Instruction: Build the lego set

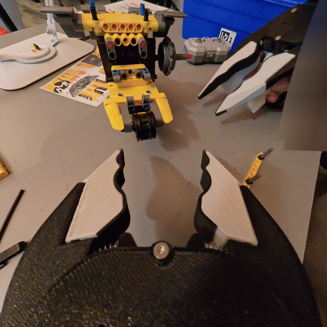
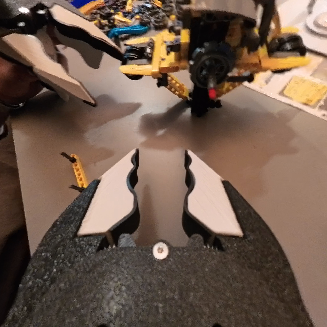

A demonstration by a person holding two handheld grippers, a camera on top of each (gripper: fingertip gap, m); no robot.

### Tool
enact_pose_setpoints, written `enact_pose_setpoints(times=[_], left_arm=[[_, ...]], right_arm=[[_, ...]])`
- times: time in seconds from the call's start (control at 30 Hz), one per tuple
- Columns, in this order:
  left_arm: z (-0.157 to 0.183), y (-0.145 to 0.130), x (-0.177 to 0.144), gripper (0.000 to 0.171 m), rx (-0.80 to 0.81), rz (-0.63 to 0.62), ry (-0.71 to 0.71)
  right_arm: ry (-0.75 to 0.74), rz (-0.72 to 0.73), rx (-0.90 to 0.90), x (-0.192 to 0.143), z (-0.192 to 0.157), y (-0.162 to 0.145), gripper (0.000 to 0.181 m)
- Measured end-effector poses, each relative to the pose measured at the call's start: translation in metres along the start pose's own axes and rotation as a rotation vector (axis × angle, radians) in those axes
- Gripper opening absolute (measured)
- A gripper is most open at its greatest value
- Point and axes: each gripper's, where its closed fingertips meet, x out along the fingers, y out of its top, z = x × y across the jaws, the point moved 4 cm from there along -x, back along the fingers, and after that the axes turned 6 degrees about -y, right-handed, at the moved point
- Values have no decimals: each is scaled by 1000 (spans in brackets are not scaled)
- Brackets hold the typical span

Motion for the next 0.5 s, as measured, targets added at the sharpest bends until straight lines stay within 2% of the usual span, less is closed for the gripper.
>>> enact_pose_setpoints(times=[0.07, 0.23, 0.5], left_arm=[[1, 1, -1, 85, 7, 7, 0], [1, 0, 0, 85, 11, -1, 2], [1, -2, 2, 85, 12, -22, 10]], right_arm=[[15, -20, 99, -1, 10, -3, 46], [87, 55, 265, -12, 23, -1, 38], [78, 80, 245, -17, 21, -1, 36]])
